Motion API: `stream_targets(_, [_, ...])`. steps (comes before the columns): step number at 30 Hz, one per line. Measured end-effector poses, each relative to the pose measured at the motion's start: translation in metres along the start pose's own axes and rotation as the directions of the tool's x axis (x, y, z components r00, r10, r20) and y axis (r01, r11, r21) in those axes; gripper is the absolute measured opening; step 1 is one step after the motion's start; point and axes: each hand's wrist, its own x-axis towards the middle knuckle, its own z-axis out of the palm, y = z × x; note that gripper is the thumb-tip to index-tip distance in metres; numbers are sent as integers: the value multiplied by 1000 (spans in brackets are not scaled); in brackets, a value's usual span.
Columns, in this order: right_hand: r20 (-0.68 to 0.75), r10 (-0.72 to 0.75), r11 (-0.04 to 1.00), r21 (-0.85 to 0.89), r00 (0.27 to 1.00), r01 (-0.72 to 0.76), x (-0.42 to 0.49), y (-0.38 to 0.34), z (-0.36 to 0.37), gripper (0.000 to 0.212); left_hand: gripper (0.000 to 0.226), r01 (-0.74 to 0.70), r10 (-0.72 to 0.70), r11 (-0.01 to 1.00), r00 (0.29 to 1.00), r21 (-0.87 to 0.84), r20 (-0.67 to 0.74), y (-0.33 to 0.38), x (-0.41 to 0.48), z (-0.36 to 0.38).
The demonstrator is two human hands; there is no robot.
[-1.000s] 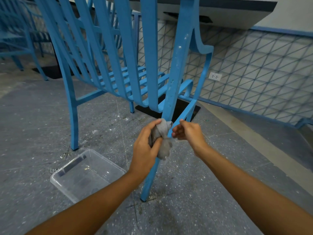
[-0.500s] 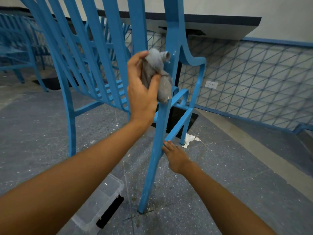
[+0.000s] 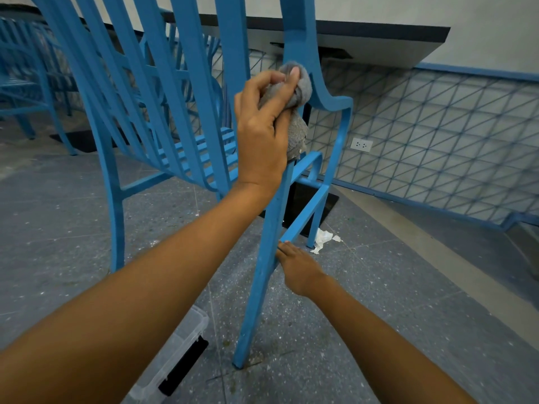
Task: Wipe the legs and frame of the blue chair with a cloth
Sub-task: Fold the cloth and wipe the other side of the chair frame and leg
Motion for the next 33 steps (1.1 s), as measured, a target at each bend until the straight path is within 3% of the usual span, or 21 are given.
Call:
stream_targets(7, [10,2,1000,24,1000,-2,1,-1,-1,61,37,50,-58,997,985,51,162,-14,-40,-15])
stream_targets(12, [6,-7,999,34,1000,7,1,2,0,61,39,113,-112,994,989,-9,95,-12,-38,-18])
stream_targets(22, [-21,-23,999,48,1000,24,-1,8,12,69,40,52,-58,997,991,51,117,-16,-45,-8])
stream_targets(33, [-177,31,996,87,984,-16,1,-2,29,50,39,94,-118,990,957,104,263,-37,-94,-23])
